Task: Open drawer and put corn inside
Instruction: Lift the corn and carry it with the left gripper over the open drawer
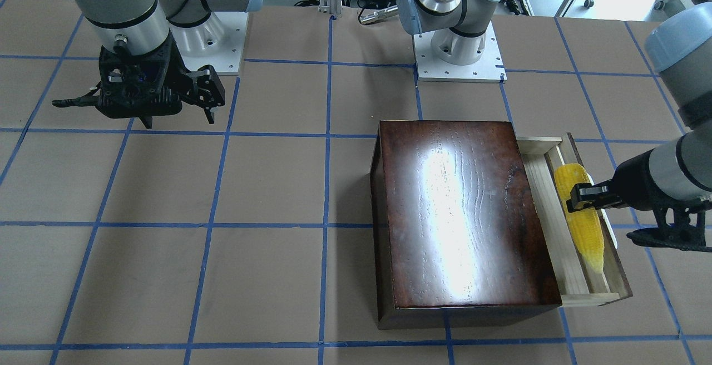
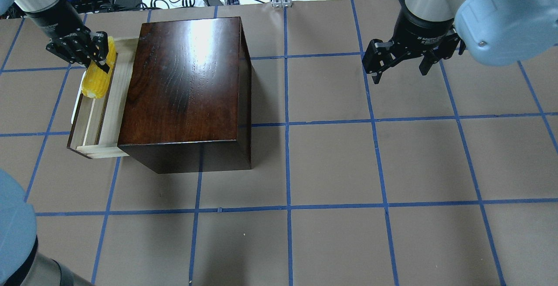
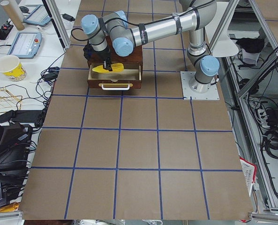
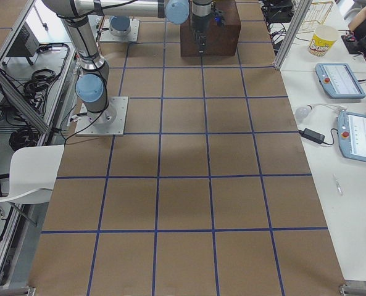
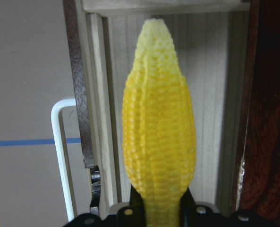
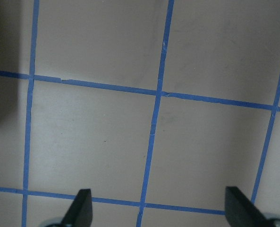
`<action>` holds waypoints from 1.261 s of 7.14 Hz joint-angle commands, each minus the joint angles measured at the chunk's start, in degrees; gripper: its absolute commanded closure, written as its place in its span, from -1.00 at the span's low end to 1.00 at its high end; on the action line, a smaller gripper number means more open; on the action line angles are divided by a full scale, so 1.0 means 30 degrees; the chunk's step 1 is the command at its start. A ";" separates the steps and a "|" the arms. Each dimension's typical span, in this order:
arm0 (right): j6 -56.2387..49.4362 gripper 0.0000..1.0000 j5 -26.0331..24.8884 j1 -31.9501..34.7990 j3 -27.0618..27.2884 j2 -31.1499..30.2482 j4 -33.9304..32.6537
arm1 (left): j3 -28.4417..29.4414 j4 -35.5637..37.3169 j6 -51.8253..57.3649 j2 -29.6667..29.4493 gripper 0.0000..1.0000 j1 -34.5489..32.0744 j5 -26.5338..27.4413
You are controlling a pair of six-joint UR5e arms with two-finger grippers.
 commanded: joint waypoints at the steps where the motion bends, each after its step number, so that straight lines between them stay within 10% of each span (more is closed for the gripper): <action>1: 0.0000 -1.00 0.0000 0.0001 0.0000 0.0000 -0.0001 | -0.0830 0.0364 -0.0289 -0.0151 1.00 -0.0027 -0.0048; 3: 0.0000 -1.00 0.0000 0.0000 0.0000 0.0000 -0.0001 | -0.0950 0.0422 -0.0084 -0.0326 1.00 0.0031 -0.0107; 5: 0.0000 -1.00 0.0000 0.0000 0.0000 0.0000 -0.0001 | -0.0950 0.0887 -0.0025 -0.0939 -0.15 0.0060 -0.0136; 9: 0.0000 -1.00 0.0000 -0.0057 0.0000 0.0000 -0.0001 | -0.0659 0.1242 0.0092 -0.0972 -1.00 0.0149 -0.0634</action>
